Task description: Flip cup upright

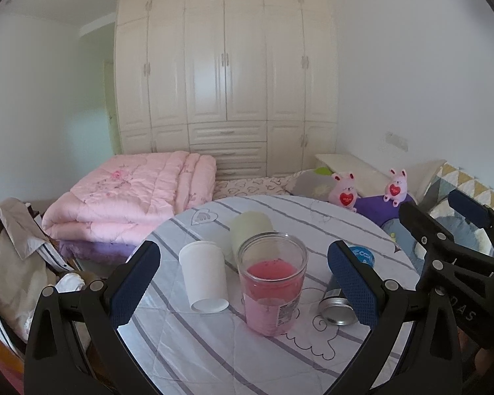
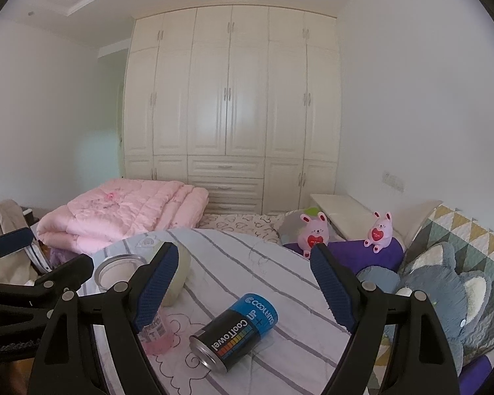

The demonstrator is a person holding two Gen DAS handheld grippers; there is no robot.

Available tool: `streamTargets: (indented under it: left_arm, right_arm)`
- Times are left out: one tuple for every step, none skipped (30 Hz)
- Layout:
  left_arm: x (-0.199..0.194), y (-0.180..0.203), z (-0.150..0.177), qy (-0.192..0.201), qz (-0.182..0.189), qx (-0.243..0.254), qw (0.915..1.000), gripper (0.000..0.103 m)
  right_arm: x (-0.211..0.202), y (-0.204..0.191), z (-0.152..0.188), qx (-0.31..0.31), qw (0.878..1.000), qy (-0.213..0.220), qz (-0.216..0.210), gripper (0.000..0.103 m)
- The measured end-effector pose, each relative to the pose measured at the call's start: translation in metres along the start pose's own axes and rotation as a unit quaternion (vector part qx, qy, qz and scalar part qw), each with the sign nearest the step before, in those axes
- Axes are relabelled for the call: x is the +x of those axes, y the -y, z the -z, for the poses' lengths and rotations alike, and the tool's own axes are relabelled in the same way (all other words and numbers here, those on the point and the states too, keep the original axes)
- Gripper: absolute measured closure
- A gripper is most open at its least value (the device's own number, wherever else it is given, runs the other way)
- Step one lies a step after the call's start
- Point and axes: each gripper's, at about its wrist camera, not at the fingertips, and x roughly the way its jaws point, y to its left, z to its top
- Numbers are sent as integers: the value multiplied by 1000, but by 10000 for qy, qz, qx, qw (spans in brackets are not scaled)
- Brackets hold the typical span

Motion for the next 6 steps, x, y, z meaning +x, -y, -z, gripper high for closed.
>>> streamTargets:
  left_arm:
    - [0,0,0,12,-8,-5,10000,0]
    - [1,0,0,28,-30,6,10000,0]
    - [1,1,0,45,-84,33,9999,0]
    - [1,2,0,59,-113,63,9999,0]
    - [2,2,0,40,-106,92,9999,0]
    - [3,3,0,-9,-75,118,9999,0]
  right_arm:
    - [0,0,0,-7,10000,-16,0,20]
    - [1,0,1,-10,10000,-31,-6,20]
    - [2,0,1,-8,10000,-46,-10,20]
    - [3,0,1,-4,10000,-63,-13,20]
    - [4,0,2,-1,10000,-77,-13,20]
    - [5,1,2,-4,9999,-100,-7,20]
